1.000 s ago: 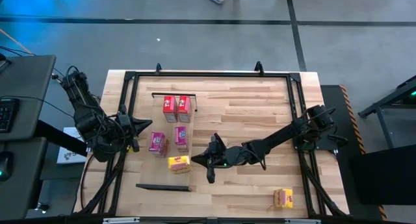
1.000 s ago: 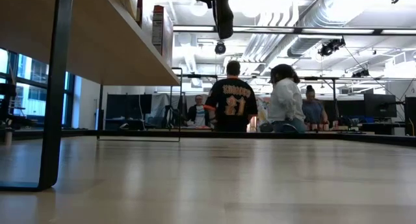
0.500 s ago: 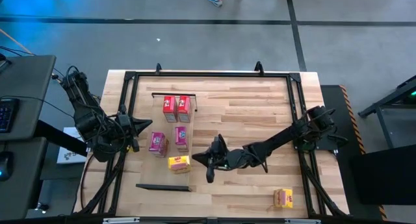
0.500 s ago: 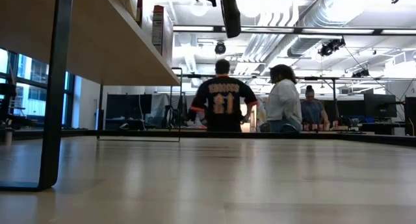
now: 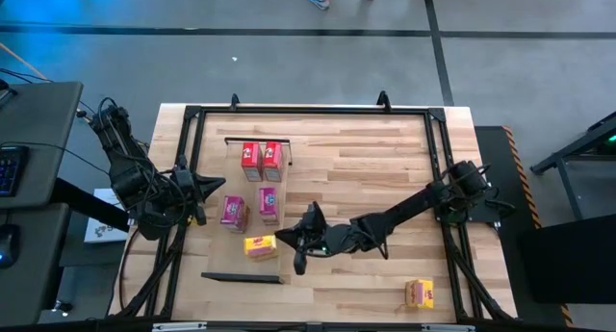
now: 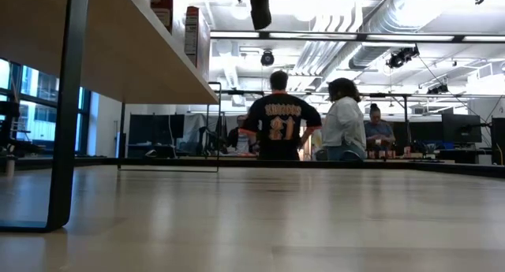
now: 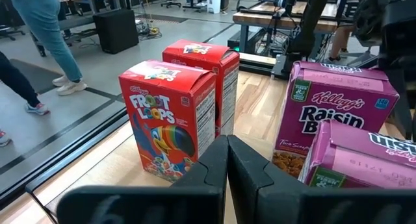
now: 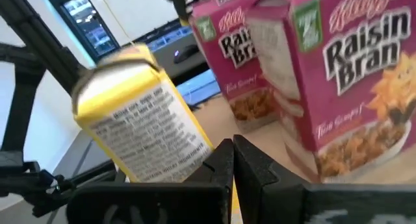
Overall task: Stack cereal on shelf
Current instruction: Put the top yellow cereal box on the shelf
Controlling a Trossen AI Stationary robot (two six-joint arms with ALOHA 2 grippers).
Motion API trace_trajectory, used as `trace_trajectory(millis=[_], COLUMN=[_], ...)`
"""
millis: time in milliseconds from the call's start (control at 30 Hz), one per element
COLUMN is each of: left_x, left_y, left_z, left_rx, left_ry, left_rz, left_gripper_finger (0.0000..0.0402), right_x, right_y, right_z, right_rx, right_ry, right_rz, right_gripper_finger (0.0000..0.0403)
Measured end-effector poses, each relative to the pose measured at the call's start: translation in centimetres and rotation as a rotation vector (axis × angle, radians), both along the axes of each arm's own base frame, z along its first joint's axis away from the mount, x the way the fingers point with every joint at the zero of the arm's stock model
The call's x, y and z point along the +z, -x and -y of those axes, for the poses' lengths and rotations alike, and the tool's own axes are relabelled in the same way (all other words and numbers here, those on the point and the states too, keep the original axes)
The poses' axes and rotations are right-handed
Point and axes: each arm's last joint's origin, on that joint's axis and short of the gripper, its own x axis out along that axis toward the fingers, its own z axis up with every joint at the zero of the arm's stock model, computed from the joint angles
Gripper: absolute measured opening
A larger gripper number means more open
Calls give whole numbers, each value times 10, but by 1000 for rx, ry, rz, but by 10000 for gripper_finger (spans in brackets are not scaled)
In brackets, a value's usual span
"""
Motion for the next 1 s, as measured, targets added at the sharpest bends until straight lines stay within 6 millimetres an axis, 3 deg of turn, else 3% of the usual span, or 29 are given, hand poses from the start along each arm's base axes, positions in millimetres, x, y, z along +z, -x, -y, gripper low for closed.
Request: trace_trajectory(millis=[467,700,1000], left_x=[0,0,0], left_y=[0,0,0], left_z=[0,0,0], left_rx=[0,1,2], left_ry=[0,0,-2], left_rz=[0,1,3], left_gripper_finger=[0,0,0], right_x=[-7,-23,-23], right_y=[7,-1,-3], right_z=[-14,-19,-20], right_rx=[56,108,116], right_ry=[-51,-87,-107], right_rz=[-56,-35,11], right_gripper_finger=[0,0,0])
